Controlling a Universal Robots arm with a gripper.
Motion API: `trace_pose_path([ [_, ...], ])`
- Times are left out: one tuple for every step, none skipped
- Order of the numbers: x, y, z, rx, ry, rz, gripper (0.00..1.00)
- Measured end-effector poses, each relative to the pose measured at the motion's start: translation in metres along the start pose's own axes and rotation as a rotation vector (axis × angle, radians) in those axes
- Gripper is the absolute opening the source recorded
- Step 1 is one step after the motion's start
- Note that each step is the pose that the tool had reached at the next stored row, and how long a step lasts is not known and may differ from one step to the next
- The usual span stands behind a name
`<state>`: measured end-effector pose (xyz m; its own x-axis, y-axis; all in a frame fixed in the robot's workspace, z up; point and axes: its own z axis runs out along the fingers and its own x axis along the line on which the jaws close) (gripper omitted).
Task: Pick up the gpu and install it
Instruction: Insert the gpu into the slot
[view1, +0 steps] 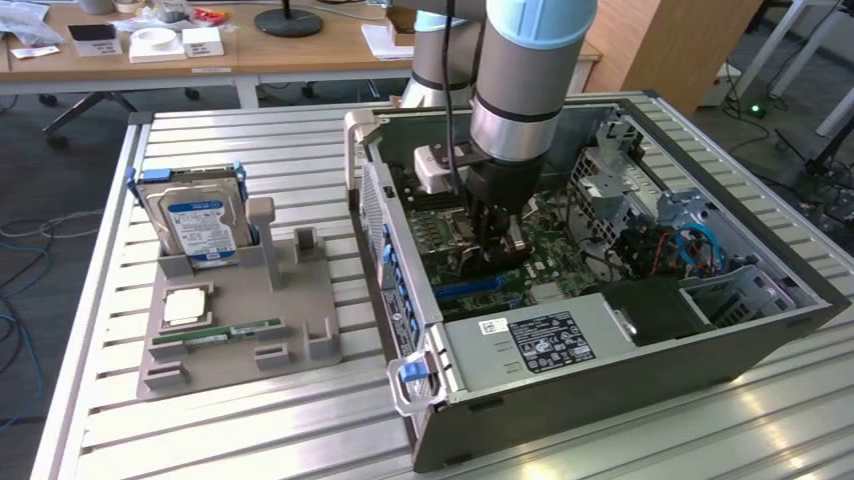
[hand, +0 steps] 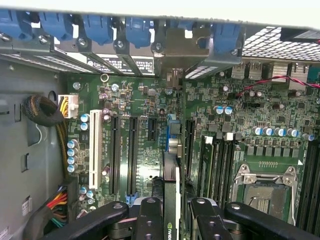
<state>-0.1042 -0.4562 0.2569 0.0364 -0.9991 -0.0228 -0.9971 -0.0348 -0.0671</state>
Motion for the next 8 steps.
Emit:
trace_pose_path([
  [0.0, 0.0002, 0.0007, 0.0, -0.0001, 0.0, 0.26],
  [0.0, 0.0004, 0.0013, 0.0, 0.0, 0.0, 0.26],
  [0.0, 0.0005, 0.0017, -0.0001, 0.0001, 0.0, 0.26],
  [0.0001, 0.0005, 0.0019, -0.0002, 0.0002, 0.0, 0.26],
  [0.0001, 0.0006, 0.0021, -0.0002, 0.0003, 0.0, 0.26],
  [0.0001, 0.0006, 0.0022, -0.0002, 0.0003, 0.0, 0.26],
  [0.0001, 0.0006, 0.0022, -0.0002, 0.0003, 0.0, 0.26],
  [0.0, 0.0007, 0.0023, 0.0, 0.0001, 0.0, 0.26],
])
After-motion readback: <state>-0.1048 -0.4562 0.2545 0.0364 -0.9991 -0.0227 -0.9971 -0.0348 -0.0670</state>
